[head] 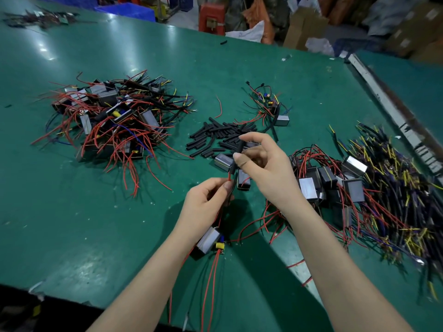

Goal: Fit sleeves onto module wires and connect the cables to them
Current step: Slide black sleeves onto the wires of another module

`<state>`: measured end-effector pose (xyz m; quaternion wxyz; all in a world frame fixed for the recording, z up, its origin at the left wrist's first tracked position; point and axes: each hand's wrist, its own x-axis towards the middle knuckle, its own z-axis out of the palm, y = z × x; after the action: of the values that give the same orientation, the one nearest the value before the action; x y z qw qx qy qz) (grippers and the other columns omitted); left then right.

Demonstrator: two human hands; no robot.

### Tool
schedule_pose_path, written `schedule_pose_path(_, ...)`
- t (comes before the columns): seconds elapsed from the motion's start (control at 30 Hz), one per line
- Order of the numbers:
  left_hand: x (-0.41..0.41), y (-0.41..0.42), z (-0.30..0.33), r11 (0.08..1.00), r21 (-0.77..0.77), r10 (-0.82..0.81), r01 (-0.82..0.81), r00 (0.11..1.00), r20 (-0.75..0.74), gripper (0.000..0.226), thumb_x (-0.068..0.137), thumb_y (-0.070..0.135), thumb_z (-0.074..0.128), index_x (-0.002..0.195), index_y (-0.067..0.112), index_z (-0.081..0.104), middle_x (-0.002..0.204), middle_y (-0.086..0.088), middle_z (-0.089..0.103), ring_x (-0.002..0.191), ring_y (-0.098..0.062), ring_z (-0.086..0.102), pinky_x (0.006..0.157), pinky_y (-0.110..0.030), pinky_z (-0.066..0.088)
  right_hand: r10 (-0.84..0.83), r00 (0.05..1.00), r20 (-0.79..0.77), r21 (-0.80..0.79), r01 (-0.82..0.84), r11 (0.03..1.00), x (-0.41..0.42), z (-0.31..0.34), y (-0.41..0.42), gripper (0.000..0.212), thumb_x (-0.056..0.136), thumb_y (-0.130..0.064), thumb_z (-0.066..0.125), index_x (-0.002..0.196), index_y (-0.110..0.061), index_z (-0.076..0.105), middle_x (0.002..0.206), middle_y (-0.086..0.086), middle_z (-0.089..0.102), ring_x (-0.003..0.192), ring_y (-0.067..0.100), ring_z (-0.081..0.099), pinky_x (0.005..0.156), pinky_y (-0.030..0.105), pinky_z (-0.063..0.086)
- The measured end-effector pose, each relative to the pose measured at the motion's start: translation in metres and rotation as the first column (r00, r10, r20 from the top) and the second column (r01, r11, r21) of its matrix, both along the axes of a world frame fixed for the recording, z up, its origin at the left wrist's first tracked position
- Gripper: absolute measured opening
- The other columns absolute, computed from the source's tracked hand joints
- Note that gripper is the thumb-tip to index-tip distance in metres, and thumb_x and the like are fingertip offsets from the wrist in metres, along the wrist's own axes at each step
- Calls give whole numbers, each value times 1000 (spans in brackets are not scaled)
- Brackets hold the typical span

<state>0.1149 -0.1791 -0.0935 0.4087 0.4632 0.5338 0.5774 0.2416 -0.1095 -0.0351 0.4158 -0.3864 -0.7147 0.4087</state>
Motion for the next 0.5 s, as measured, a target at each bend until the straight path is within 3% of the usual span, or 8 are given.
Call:
schedule_pose_path(0.27,0,-1,1,1000,2,2,-2,1000,-2,21,94,15,57,82,29,67,65,12,67,63,0,57,64,-12,46,-135,986,-99,58,141,988,-1,-4,3,30,88,-21,68,103,-44,55,77,-10,61,71,8,57,76,35,51)
schedule_pose_path(0.5,1,0,0,1000,2,-14,14,999,32,21,93,16,57,80,28,67,64,10,65,61,-2,55,63,-14,45,-71,994,-81,-17,70,997,-3,-8,-1,31,90,-13,64,104,-38,52,79,-6,62,65,12,59,70,31,51)
